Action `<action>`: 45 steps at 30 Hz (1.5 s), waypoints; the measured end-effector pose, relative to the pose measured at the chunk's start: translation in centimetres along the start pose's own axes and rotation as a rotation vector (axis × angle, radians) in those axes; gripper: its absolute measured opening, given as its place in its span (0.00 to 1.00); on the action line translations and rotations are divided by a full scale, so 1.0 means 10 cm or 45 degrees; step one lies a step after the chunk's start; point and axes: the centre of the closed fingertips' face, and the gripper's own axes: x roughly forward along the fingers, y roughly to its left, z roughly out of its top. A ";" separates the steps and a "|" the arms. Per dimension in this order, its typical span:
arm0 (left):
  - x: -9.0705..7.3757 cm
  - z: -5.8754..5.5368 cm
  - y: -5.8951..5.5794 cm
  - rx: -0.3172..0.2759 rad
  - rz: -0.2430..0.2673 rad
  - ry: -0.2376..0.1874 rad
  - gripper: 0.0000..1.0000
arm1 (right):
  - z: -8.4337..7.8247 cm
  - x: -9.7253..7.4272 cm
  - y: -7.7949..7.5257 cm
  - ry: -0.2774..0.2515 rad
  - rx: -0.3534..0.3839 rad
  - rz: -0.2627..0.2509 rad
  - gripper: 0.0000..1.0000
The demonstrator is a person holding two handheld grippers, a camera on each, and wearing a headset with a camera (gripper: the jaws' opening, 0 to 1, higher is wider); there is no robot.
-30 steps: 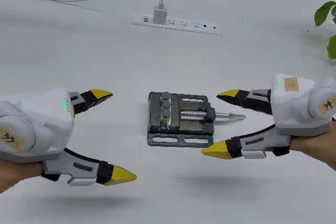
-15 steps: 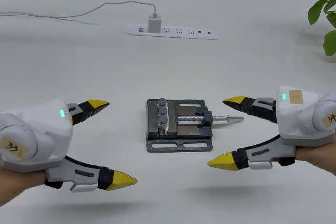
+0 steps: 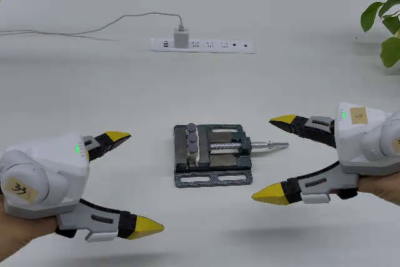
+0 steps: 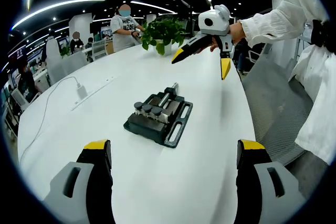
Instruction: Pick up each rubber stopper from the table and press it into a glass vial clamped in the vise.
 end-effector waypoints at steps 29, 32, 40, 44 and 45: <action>0.05 0.05 -0.06 0.022 -0.023 -0.013 0.99 | 0.05 -0.05 0.07 -0.006 -0.010 -0.008 0.89; 0.05 0.07 -0.07 0.023 -0.024 -0.014 0.99 | 0.05 -0.06 0.06 -0.009 -0.011 -0.011 0.89; 0.06 0.09 -0.09 0.021 -0.026 -0.018 0.99 | 0.06 -0.07 0.06 -0.008 -0.012 -0.011 0.88; 0.05 0.09 -0.09 0.021 -0.025 -0.019 0.99 | 0.07 -0.07 0.06 -0.009 -0.013 -0.015 0.88; 0.05 0.09 -0.09 0.020 -0.023 -0.019 0.99 | 0.07 -0.07 0.06 -0.009 -0.014 -0.014 0.88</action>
